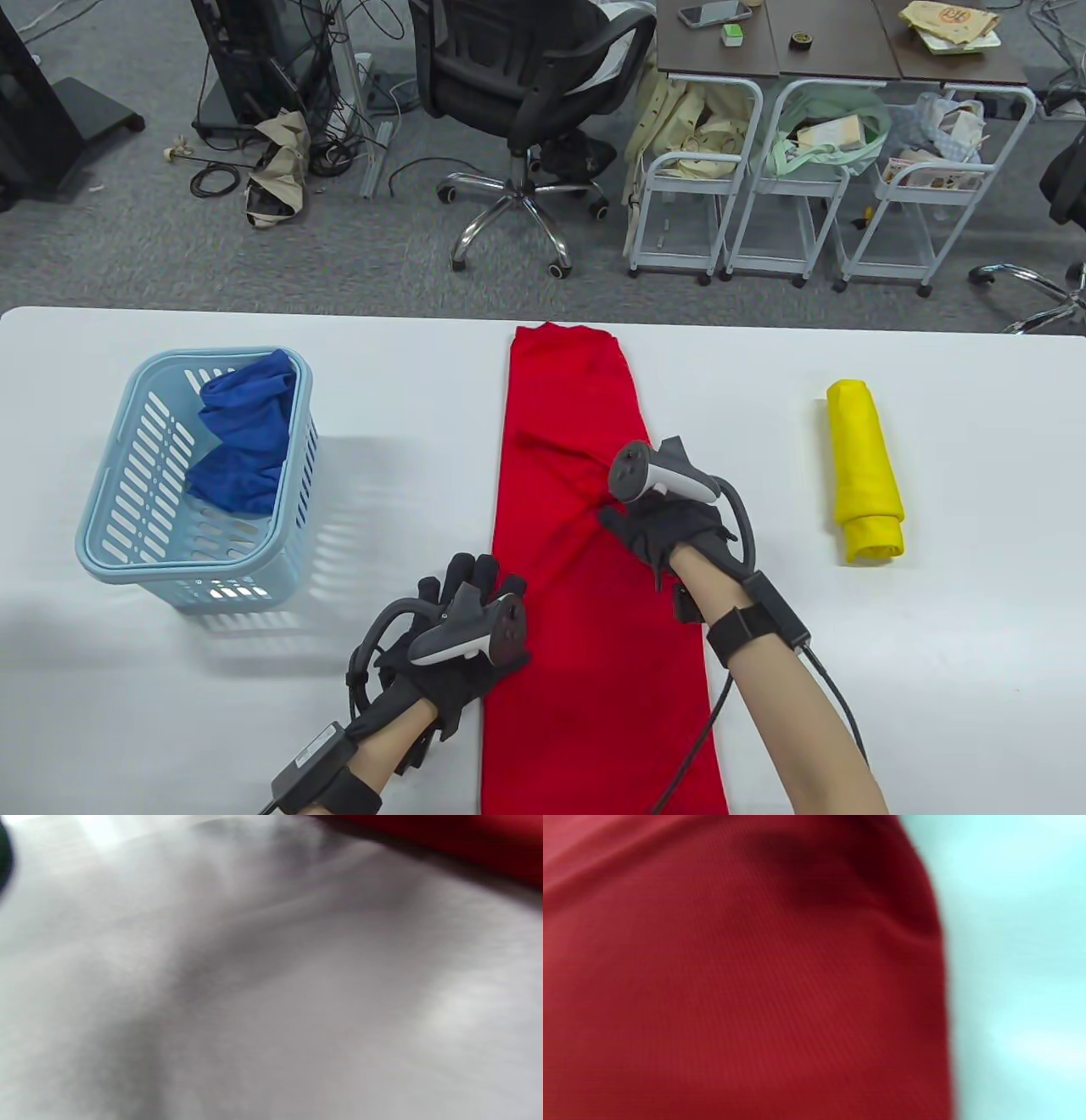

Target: Roll t-shirt into tight roll

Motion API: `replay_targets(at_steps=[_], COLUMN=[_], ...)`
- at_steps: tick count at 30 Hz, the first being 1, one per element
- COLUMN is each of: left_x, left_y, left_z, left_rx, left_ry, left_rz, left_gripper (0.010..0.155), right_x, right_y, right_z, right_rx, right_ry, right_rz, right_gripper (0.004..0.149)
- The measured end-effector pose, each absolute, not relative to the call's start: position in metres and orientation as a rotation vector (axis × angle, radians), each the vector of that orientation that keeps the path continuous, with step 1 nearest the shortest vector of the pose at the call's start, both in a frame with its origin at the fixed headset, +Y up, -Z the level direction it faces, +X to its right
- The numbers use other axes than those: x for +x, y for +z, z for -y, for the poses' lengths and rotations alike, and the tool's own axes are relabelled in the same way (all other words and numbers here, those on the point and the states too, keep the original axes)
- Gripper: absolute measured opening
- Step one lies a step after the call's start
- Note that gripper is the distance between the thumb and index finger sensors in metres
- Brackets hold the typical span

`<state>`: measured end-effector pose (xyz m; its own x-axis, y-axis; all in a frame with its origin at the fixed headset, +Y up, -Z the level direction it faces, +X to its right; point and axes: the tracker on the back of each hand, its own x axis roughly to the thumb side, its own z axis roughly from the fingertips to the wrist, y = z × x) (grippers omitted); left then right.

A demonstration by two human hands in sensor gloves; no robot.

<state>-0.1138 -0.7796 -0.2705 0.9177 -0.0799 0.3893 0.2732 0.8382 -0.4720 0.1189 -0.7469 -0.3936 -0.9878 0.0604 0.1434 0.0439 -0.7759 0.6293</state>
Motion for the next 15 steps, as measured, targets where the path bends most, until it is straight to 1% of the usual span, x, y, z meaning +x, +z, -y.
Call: replay_targets(at_steps=[2,4,6,9,11,12,15], left_x=[-0.109,-0.101,-0.095,-0.09,-0.091,-0.092,-0.094], left_y=[-0.264,-0.255,-0.249,-0.247,-0.249,-0.25,-0.259], left_z=[0.781,0.784,0.786,0.791,0.794,0.795,0.795], left_rx=[-0.586,-0.652,-0.683,-0.689,-0.724,-0.732,-0.744], left_ry=[-0.166,-0.155,-0.173,-0.235,-0.238,-0.234,-0.251], left_rz=[0.407,0.447,0.469,0.462,0.45,0.45,0.44], left_gripper=[0.079,0.08,0.082,0.083,0.083,0.083,0.083], right_x=[0.122,0.124,0.125,0.127,0.127,0.128,0.129], right_y=[-0.367,-0.332,-0.303,-0.262,-0.25,-0.247,-0.249], right_z=[0.738,0.734,0.738,0.752,0.766,0.772,0.776], right_rx=[0.328,0.413,0.474,0.543,0.575,0.557,0.532], right_ry=[3.01,3.038,3.063,3.078,3.081,3.103,3.06], right_rz=[-1.042,-1.039,-1.03,-1.064,-1.127,-1.142,-1.139], right_gripper=[0.075,0.075,0.078,0.081,0.084,0.086,0.085])
